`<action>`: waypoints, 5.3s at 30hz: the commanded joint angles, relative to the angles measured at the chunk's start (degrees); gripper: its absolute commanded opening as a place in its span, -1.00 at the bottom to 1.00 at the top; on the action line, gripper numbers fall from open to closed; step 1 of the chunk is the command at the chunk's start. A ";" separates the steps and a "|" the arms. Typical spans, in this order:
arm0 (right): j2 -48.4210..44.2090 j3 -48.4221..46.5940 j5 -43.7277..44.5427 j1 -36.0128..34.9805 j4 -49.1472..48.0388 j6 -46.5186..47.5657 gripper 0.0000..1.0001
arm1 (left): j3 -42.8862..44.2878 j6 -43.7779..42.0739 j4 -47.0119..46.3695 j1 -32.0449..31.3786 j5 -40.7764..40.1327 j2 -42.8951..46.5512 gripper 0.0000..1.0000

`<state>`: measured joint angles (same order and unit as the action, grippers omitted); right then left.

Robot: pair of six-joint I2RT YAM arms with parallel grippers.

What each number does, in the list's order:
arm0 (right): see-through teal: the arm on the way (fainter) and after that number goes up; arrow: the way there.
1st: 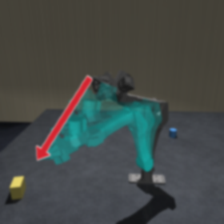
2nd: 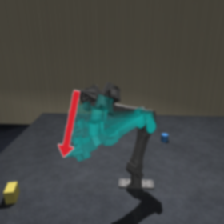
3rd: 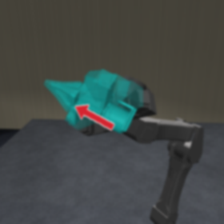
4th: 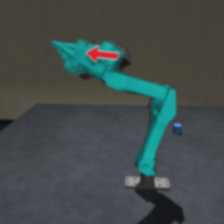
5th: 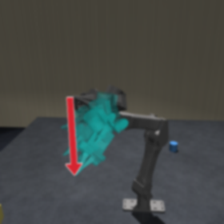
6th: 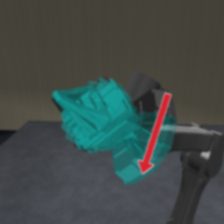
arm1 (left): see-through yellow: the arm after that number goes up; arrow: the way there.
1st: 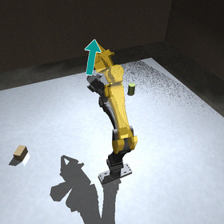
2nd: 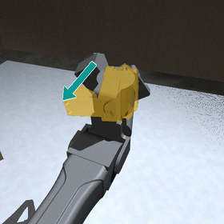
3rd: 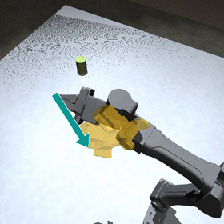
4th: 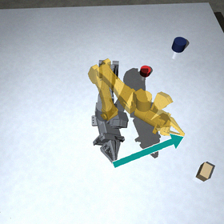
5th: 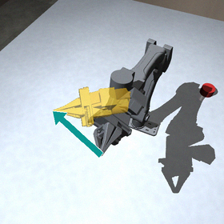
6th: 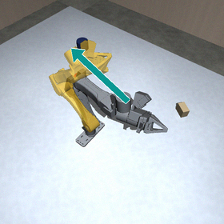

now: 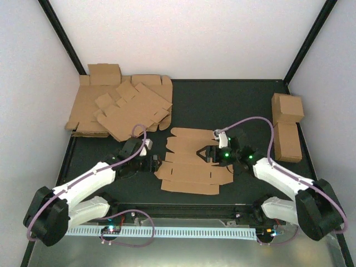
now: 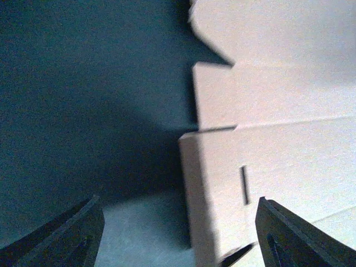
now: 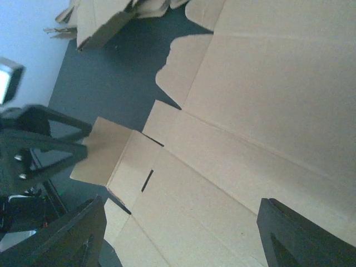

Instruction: Fold the paper box

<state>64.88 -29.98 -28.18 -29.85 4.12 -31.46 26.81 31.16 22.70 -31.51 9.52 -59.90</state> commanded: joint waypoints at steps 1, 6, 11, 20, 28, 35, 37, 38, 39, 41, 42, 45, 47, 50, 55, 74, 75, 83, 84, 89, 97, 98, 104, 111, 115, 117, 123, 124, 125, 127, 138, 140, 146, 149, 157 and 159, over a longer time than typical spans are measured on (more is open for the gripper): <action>4.02 0.07 -4.83 -0.41 -5.45 -3.39 0.55 | 6.62 -2.36 -2.47 0.38 0.16 -1.07 0.58; 7.06 0.10 -7.40 -1.35 -5.51 -3.21 0.48 | 11.61 -4.50 -4.24 0.56 2.28 -8.31 0.58; 9.20 1.02 -9.96 -3.53 -7.51 -4.88 0.29 | 18.00 -6.02 -1.22 2.31 2.82 -18.91 0.34; 9.86 7.10 -9.71 -6.01 -15.06 -9.17 -0.94 | 18.62 -5.14 -4.84 3.35 8.50 -26.68 0.19; 15.00 7.11 -8.12 -6.01 -15.28 -6.82 -0.97 | 18.53 -4.82 -7.55 3.42 14.09 -31.41 0.21; 20.81 7.82 -8.45 -6.09 -18.51 -6.62 -0.97 | 17.53 -2.64 -13.00 3.44 23.80 -31.60 0.16; 21.74 7.83 -8.42 -6.06 -18.96 -6.59 -0.96 | 17.33 -2.10 -14.27 3.43 26.31 -31.60 0.14; 21.99 7.83 -8.34 -6.10 -19.06 -6.47 -0.96 | 17.30 -1.90 -14.57 3.41 27.00 -31.45 0.13; 22.30 7.83 -8.22 -6.06 -19.06 -6.38 -0.97 | 17.31 -1.81 -14.68 3.39 27.51 -31.24 0.12; 23.00 7.68 -7.99 -6.06 -19.00 -6.00 -0.97 | 17.32 -1.74 -14.69 3.44 28.40 -30.66 0.11; 23.41 7.59 -7.82 -6.02 -19.00 -5.84 -0.96 | 17.29 -1.67 -14.68 3.44 28.76 -30.24 0.10; 24.64 7.48 -7.76 -6.10 -19.27 -5.50 -0.97 | 17.29 -1.37 -14.69 3.40 30.26 -29.18 0.10; 25.07 7.48 -7.72 -6.05 -19.48 -5.39 -0.96 | 17.79 -2.19 -12.83 3.39 29.05 -28.49 0.09; 24.95 7.40 -7.60 -6.05 -19.57 -5.36 -0.97 | 18.12 -3.94 -8.04 3.55 21.94 -26.82 0.24; 24.30 6.80 -6.91 -6.09 -18.05 -4.70 -0.96 | 19.03 -6.40 -2.97 4.09 12.04 -27.76 0.39; 22.60 6.69 -6.38 -6.09 -16.06 -3.92 -0.96 | 23.47 -7.44 -7.24 4.22 26.46 -39.26 0.28; 22.45 6.73 -6.22 -6.08 -15.91 -3.83 -0.97 | 24.09 -7.75 -6.56 4.20 27.08 -39.30 0.27; 23.32 6.43 -5.83 -6.03 -15.61 -3.25 -0.96 | 26.28 -7.91 -2.20 3.98 28.60 -34.65 0.20; 23.50 6.36 -5.91 -6.08 -15.73 -3.25 -0.96 | 26.28 -7.65 -2.07 3.86 28.86 -34.06 0.20; 24.30 5.91 -6.00 -6.07 -15.66 -2.84 -0.96 | 26.71 -6.72 -3.81 1.63 31.78 -35.84 0.20; 24.69 5.59 -6.01 -6.07 -15.64 -2.73 -0.97 | 27.68 -6.86 -4.24 0.25 31.35 -41.16 0.19; 24.69 5.57 -6.01 -6.06 -15.60 -2.68 -0.97 | 27.81 -6.98 -4.07 0.19 31.00 -41.62 0.19; 24.48 5.40 -6.07 -6.10 -15.27 -2.48 -0.96 | 29.25 -7.76 -2.40 -0.36 28.65 -44.24 0.20; 14.17 1.42 -1.87 -5.99 -4.04 0.65 -0.72 | 29.75 -8.48 -0.67 -0.47 25.13 -43.81 0.22; 7.58 -3.68 5.04 -5.13 7.78 4.09 -0.42 | 29.62 -8.50 -0.74 -0.46 23.69 -44.03 0.22; 4.40 -4.79 8.44 -3.56 11.55 4.98 -0.15 | 29.54 -8.54 -0.86 -0.48 23.38 -44.09 0.22; 1.67 -3.97 11.41 6.17 15.12 5.29 0.35 | 29.33 -8.39 -1.38 -0.54 23.59 -43.32 0.22; 2.52 -3.62 10.39 7.65 14.74 5.12 0.37 | 29.36 -8.32 -1.35 -0.56 23.67 -43.22 0.22; 3.18 -3.29 8.70 8.83 14.05 5.02 0.37 | 29.36 -8.35 -1.40 -0.56 23.80 -43.20 0.22; 5.01 -2.82 6.65 10.30 12.76 4.69 0.38 | 29.36 -8.34 -1.36 -0.51 23.94 -43.12 0.22; 11.60 0.48 1.32 10.42 6.27 2.46 0.40 | 28.56 -7.65 -2.15 -0.81 24.12 -42.65 0.22; 11.99 1.06 -1.17 10.41 4.74 1.92 0.38 | 28.57 -7.54 -2.16 -0.92 24.14 -42.65 0.22; 12.05 1.83 -9.64 10.43 0.28 0.69 0.20 | 28.75 -7.36 -2.13 -1.24 24.14 -42.76 0.22; 12.28 1.94 -10.87 10.40 -0.77 1.08 0.09 | 28.85 -7.23 -2.14 -1.38 24.22 -42.76 0.22; 19.20 0.17 -12.63 10.29 -1.71 2.35 -0.05 | 28.91 -7.04 -2.14 -1.60 24.25 -42.59 0.22; 20.62 0.16 -12.93 10.33 -2.62 2.23 -0.06 | 29.02 -7.01 -2.07 -1.69 24.44 -42.31 0.22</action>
<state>83.13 -28.73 -39.07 -19.57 3.60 -30.02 55.37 24.01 19.99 -32.51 36.05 -102.74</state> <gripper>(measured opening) 0.474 0.608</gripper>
